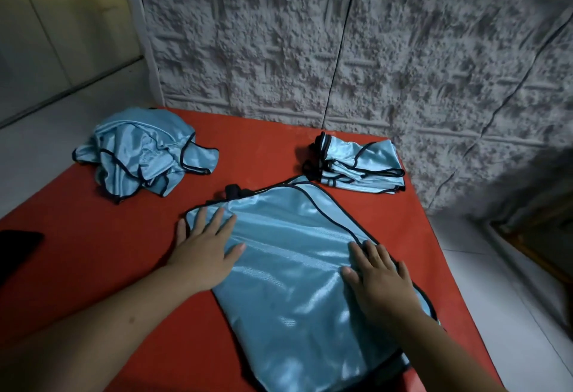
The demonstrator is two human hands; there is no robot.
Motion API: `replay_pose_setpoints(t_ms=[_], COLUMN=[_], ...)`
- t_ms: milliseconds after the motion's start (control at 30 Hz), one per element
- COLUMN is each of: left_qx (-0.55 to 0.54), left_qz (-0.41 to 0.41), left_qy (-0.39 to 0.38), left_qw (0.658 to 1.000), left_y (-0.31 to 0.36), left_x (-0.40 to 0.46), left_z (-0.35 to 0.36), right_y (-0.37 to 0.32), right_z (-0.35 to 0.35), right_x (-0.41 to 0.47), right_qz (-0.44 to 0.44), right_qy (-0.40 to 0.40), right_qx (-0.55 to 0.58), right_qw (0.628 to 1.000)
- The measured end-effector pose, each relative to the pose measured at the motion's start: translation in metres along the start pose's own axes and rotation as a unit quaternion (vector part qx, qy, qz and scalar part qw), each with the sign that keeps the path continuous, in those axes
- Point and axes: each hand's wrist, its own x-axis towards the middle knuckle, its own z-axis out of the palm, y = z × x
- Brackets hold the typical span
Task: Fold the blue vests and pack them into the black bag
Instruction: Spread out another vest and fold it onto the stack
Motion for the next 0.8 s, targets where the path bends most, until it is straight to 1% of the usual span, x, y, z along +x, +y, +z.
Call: replay_pose_setpoints(t_ms=[133,167,233,300,333,400,433,467,567,633,700,733,800], left_qx=[-0.032,-0.044,-0.056,-0.05,-0.044,-0.028,-0.016,-0.002,-0.004,-0.03,-0.034,-0.026,-0.018], left_qz=[0.08,0.102,0.136,0.135,0.124,0.084,0.061,0.046,0.022,0.009,-0.003,-0.008,-0.017], left_qy=[0.005,0.015,0.041,0.071,0.098,0.158,0.168,0.157,0.043,-0.036,-0.094,-0.109,-0.108], left_qw=[0.996,0.994,0.988,0.987,0.986,0.983,0.984,0.987,0.999,0.999,0.995,0.994,0.994], left_y=[0.004,0.003,-0.001,-0.001,0.002,0.011,0.017,0.025,0.054,0.07,0.084,0.09,0.097], left_x=[0.034,0.043,0.06,0.07,0.071,0.059,0.047,0.033,-0.018,-0.052,-0.076,-0.083,-0.091], left_z=[-0.002,-0.005,-0.009,-0.012,-0.011,-0.009,-0.008,-0.007,-0.003,-0.001,0.002,0.005,0.012], right_y=[0.003,0.002,-0.004,-0.006,-0.005,0.0,0.004,0.007,0.005,-0.003,-0.01,-0.013,-0.019], right_z=[-0.012,-0.013,-0.014,-0.015,-0.017,-0.02,-0.019,-0.017,-0.013,-0.016,-0.018,-0.019,-0.02], right_x=[-0.004,-0.005,-0.007,-0.011,-0.013,-0.014,-0.012,-0.01,0.0,0.003,0.007,0.008,0.008], right_qz=[0.058,0.065,0.072,0.108,0.114,0.092,0.085,0.084,0.09,0.12,0.171,0.19,0.193], right_qy=[0.031,0.03,-0.001,-0.015,0.0,0.048,0.071,0.085,0.088,0.085,0.096,0.092,0.078], right_qx=[-0.016,-0.026,-0.028,0.03,0.047,0.034,0.031,0.035,0.045,0.047,0.06,0.063,0.056], right_qw=[0.998,0.997,0.997,0.994,0.992,0.994,0.993,0.992,0.991,0.988,0.979,0.975,0.976])
